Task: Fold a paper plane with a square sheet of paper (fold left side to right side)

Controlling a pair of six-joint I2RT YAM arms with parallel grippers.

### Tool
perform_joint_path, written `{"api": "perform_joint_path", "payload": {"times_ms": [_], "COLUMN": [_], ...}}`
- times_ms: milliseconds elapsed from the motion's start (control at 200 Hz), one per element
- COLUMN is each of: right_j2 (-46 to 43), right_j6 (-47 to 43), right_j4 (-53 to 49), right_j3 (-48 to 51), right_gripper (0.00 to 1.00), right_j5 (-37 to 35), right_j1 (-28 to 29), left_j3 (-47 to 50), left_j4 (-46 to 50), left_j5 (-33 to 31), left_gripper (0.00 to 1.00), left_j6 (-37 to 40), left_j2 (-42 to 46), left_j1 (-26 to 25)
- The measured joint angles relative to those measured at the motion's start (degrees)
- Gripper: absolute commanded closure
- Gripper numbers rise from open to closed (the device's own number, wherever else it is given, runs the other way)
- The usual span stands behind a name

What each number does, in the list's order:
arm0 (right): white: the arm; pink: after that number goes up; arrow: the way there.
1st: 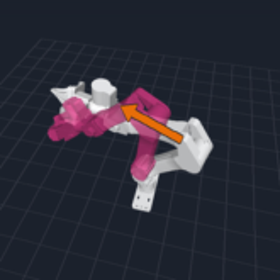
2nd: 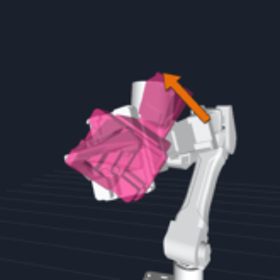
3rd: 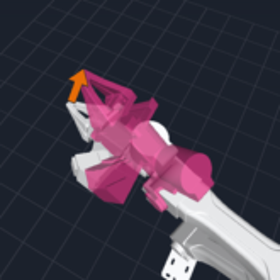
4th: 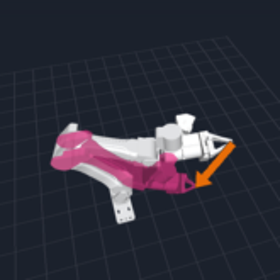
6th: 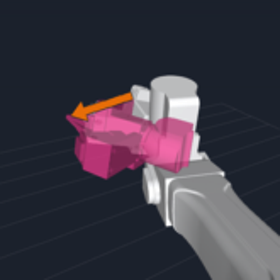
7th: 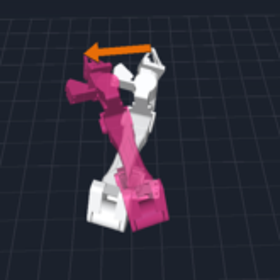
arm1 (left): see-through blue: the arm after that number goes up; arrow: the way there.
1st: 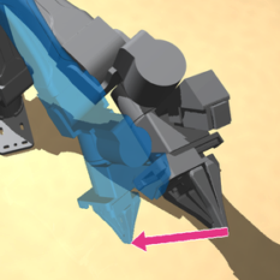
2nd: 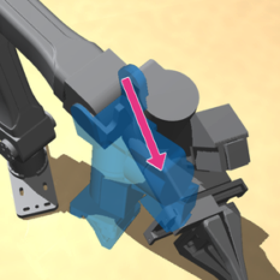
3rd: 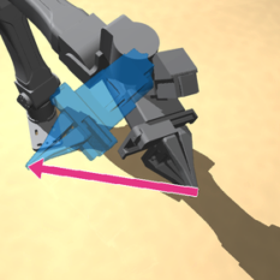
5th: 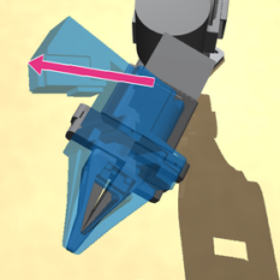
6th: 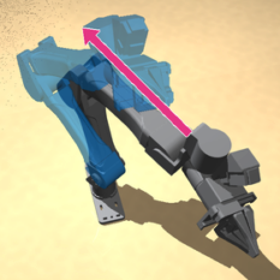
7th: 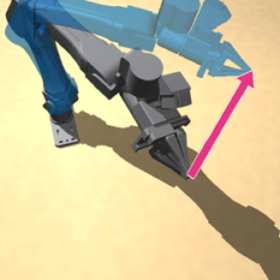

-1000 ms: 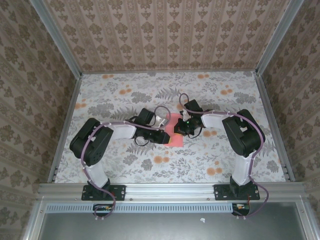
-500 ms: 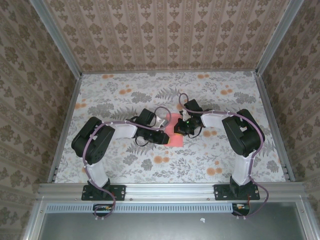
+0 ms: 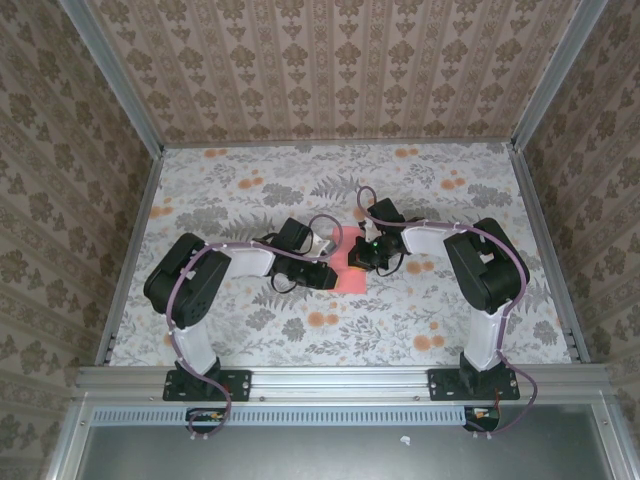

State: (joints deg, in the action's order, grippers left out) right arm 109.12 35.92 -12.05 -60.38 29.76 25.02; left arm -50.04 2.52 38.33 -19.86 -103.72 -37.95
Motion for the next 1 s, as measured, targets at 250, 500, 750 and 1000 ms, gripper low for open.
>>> {"api": "perform_joint_path", "payload": {"times_ms": [250,500,750,1000], "right_j2": [-0.42,-6.47,-6.60,-3.41], "right_j6": [-0.22,-1.46,-2.78,-3.21], "right_j4": [0.76,1.51,1.31,0.02], "right_j3": [0.46,3.02,3.04,2.10], "right_gripper": [0.98,1.00,1.00,1.00], "right_j5": [0.15,0.81,1.14,1.57], "right_j1": [0.00,0.09,4.09,5.64], "left_j3": [0.11,0.15,0.20,0.20], "left_j4": [0.07,0.11,0.24,0.31], "left_j5": [-1.70,-3.50,-4.74,-5.35], "left_gripper": [0.85,0.88,0.89,0.89], "left_j6": [0.28,0.81,1.49,1.60], "left_j2": [0.00,0.07,0.35,0.50], "left_j1": [-0.28,-1.09,-1.51,-1.77]}}
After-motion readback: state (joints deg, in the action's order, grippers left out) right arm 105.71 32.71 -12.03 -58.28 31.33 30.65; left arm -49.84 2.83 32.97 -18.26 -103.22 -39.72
